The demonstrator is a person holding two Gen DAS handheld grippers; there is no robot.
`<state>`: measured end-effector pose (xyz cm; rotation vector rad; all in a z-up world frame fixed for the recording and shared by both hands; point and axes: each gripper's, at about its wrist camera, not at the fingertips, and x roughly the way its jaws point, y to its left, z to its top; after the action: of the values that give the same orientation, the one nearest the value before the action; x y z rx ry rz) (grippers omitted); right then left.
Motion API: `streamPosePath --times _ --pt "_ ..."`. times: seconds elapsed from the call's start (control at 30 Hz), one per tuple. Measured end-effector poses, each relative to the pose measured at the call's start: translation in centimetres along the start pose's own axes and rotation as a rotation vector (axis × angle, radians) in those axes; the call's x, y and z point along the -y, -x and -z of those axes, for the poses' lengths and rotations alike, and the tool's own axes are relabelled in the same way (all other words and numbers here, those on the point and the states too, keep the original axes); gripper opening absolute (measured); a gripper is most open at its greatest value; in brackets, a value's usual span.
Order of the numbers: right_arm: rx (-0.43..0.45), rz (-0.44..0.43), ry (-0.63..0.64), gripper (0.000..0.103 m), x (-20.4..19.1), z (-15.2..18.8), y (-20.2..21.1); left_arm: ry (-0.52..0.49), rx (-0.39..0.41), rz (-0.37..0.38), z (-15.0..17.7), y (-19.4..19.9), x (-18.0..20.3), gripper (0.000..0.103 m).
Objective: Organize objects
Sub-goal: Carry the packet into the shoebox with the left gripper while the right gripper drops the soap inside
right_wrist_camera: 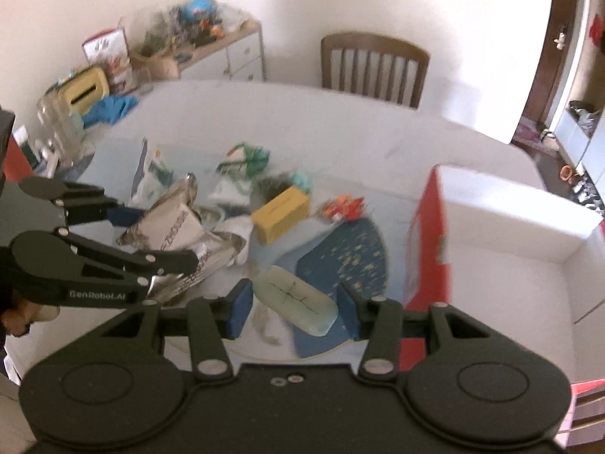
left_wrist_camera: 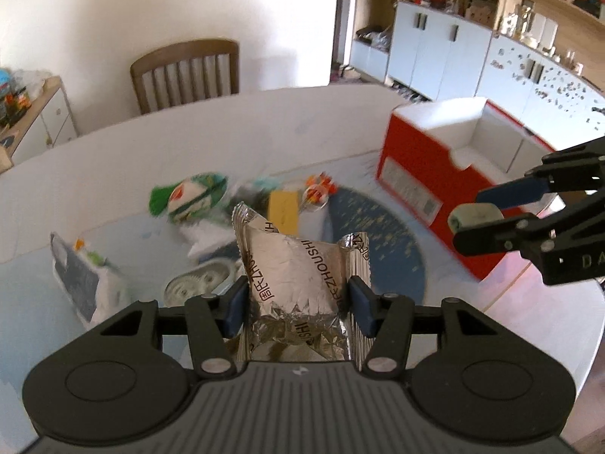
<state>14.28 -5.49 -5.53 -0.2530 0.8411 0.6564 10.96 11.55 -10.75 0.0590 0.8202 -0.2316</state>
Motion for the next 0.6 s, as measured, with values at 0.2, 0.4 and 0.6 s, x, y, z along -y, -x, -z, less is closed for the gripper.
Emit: streamPosePath --times 0.2,0.4,0.6 --pt "0.045 0.021 0.001 0.047 3.5 0.1 2.4 -0.012 0.04 0.005 -2.2 0.8 3.5 0.055" --pt "0.069 0.035 0.009 0.047 7.8 0.9 4.3 -0.018 0.055 0.001 -4.5 0.7 7.7 0.055" --pt "0.066 0.05 0.005 0.048 12.1 2.0 4.9 -0.018 0.056 0.018 -7.1 -0.4 11.5 0.055"
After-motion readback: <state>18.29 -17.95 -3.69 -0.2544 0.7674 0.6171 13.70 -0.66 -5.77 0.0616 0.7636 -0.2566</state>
